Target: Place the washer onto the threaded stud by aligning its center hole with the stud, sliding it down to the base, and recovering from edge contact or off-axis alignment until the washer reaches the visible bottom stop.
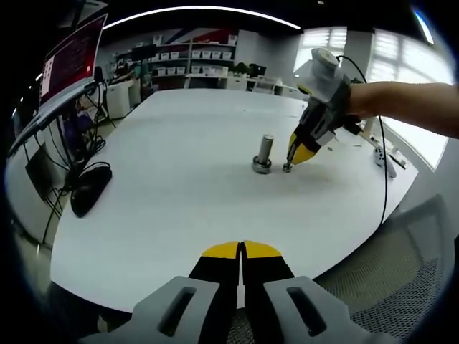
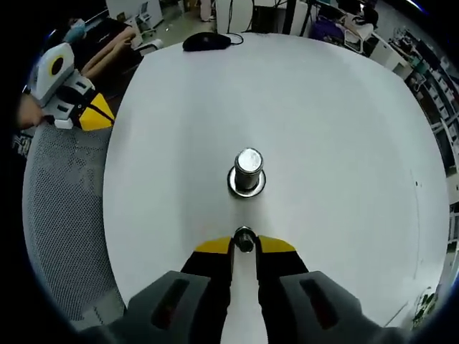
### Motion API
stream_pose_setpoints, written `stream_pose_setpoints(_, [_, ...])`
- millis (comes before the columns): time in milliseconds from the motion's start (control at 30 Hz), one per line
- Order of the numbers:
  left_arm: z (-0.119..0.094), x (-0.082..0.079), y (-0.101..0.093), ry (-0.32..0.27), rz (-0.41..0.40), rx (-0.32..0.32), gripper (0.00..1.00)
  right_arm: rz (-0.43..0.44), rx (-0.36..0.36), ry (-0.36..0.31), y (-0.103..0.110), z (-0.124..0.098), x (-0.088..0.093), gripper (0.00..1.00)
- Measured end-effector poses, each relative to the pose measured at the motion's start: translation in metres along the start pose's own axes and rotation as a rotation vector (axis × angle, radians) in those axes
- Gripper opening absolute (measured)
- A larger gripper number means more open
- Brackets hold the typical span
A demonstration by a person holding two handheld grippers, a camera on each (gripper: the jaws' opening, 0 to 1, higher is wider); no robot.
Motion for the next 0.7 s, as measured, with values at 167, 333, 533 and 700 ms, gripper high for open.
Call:
stream_pose_setpoints(167, [0.0,0.0,0.0,-0.003,-0.001,0.0,0.0,-0.005,-0.001,0.013,0.001,0.006,0.001,0.14])
stream_pose_setpoints(333, [0.0,0.0,0.0,-0.004,-0.001,0.0,0.0,-0.027,-0.005,0.021,0.003,0.008,0.002,0.16])
stream_pose_setpoints(533, [0.0,-0.001,0.0,-0.005,-0.003,0.001,0.0,0.014,0.034,0.012,-0.001,0.007,0.007,0.25])
stream_pose_setpoints(700, [0.0,0.0,0.0,-0.004,-0.001,0.001,0.0,0.061,0.073,-0.009,-0.004,0.003,0.016,0.29])
Point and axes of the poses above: the point that each gripper's makers call its tool centre point, and the gripper's own axes: z roughly forward along the fingers, y roughly to its left, x roughly out of its underside, the point moved 5 cm from there along -z, roughly backward along the fingers, and after that the axes turned 14 degrees about -z, right-handed, at the moved point
